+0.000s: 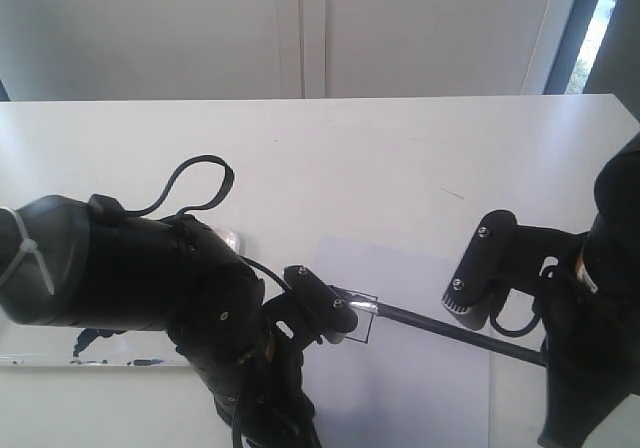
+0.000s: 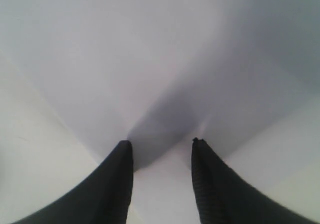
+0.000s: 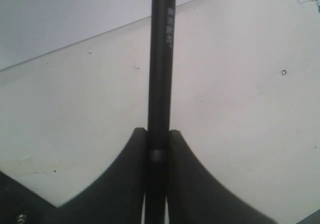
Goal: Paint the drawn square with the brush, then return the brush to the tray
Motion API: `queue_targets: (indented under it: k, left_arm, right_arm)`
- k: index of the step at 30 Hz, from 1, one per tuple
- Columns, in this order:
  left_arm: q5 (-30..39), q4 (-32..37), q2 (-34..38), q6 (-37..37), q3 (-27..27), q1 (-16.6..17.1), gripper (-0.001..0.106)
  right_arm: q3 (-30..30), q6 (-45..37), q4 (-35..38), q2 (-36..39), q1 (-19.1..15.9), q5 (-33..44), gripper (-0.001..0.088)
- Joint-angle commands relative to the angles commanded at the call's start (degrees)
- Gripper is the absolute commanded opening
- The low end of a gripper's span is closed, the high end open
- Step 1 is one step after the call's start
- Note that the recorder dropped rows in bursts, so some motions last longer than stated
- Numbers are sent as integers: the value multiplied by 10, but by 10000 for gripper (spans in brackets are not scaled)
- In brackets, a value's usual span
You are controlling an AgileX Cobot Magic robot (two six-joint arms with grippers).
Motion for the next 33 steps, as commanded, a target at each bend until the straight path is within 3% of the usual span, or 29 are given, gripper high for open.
queue_targets:
  k: [33]
  left_arm:
    - [1,0,0,-1,0,0,439]
  right_arm:
    - [0,-54,66,-8,0,51,0]
